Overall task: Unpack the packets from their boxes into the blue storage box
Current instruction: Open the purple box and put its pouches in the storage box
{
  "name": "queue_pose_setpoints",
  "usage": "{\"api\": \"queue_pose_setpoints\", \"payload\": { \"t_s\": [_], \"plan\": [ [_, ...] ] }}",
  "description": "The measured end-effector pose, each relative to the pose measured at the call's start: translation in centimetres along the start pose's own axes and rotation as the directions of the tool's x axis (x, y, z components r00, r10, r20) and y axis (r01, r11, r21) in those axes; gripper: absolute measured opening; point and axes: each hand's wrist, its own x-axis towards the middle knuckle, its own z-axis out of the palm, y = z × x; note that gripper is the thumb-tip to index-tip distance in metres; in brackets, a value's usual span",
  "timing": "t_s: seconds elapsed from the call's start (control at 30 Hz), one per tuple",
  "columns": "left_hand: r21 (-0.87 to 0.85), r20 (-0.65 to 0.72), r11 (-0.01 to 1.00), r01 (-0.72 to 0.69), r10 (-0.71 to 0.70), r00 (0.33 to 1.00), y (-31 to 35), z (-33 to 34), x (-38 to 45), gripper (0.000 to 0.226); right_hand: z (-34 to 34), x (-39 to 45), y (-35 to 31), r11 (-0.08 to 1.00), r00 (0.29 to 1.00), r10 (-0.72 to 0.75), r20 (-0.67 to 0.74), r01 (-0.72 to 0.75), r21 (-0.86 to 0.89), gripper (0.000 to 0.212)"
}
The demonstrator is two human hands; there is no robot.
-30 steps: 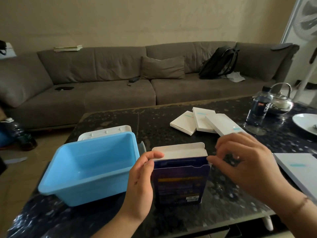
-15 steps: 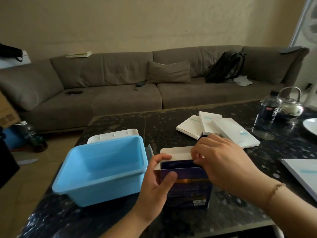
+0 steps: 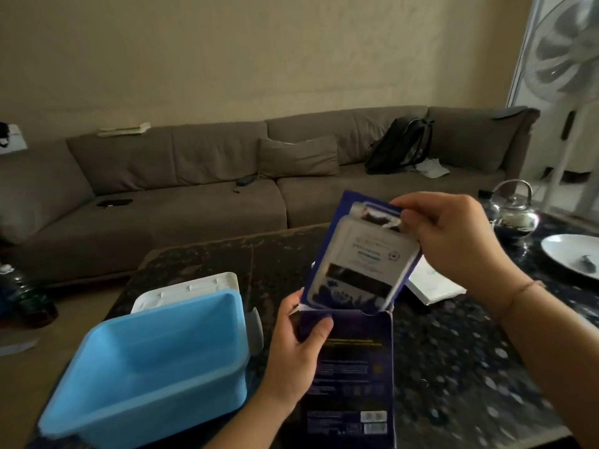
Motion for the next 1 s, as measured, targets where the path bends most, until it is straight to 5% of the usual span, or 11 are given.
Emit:
{"api": "queue_pose_setpoints", "payload": {
  "t_s": [0.27, 0.4, 0.47, 0.53, 0.6, 0.63, 0.7, 0.77, 0.87, 0.93, 1.0],
  "plan": [
    [0.389, -0.132, 0.878, 0.280, -0.247, 0.960, -6.5, -0.1, 3.1, 0.068, -0.7, -0.5, 1.2, 0.983, 0.986, 0.128, -0.108, -0.112, 0.149, 0.023],
    [0.749, -0.179, 0.555, 0.361, -0.354, 0.918, -7.2, -0.4, 2.6, 0.069, -0.8, -1.1, 1.2, 0.987, 0.994, 0.111, -0.019, -0.108, 0.120, 0.029],
    [0.795, -0.189, 0.475, 0.377, -0.396, 0.898, -6.7, -0.1, 1.7, 0.072, -1.0, -1.4, 0.7, 0.990, 0.996, 0.086, 0.036, -0.089, 0.109, 0.034],
    [0.693, -0.094, 0.648, 0.316, -0.353, 0.931, -5.3, 0.4, 0.1, 0.060, -1.2, -1.7, -0.3, 0.994, 0.994, 0.054, 0.095, -0.062, 0.088, 0.035],
    [0.296, -0.032, 0.927, 0.232, -0.233, 0.972, -2.3, 0.6, -2.0, 0.037, -1.3, -1.8, -1.5, 0.999, 0.990, 0.004, 0.143, -0.011, 0.047, 0.038],
    [0.072, -0.056, 0.977, 0.201, -0.197, 0.979, -0.3, 0.3, -2.9, 0.029, -1.3, -1.9, -2.3, 1.000, 0.987, -0.025, 0.161, 0.022, 0.017, 0.039],
    [-0.162, -0.072, 0.986, 0.038, -0.050, 0.996, 3.5, -1.3, -3.7, 0.043, -0.8, -1.8, -4.0, 0.995, 0.978, -0.088, 0.190, 0.095, -0.027, 0.040],
    [-0.193, 0.011, 0.978, -0.073, 0.076, 0.997, 6.8, -3.6, -3.6, 0.062, 0.2, -1.7, -6.0, 0.986, 0.953, -0.149, 0.263, 0.163, -0.034, 0.043],
    [-0.112, 0.082, 0.986, -0.122, 0.132, 0.988, 9.9, -7.2, -2.3, 0.036, 3.5, -1.5, -9.0, 0.956, 0.900, -0.266, 0.345, 0.293, -0.025, 0.038],
    [-0.019, -0.044, 0.992, -0.123, 0.122, 0.991, 10.8, -9.4, -1.7, 0.020, 6.6, -1.3, -10.8, 0.947, 0.895, -0.307, 0.323, 0.319, 0.016, 0.024],
    [-0.102, -0.231, 0.992, -0.079, 0.053, 0.971, 10.9, -11.7, -1.4, 0.018, 9.5, -1.5, -11.5, 0.959, 0.947, -0.283, 0.154, 0.274, 0.077, 0.027]
  ]
}}
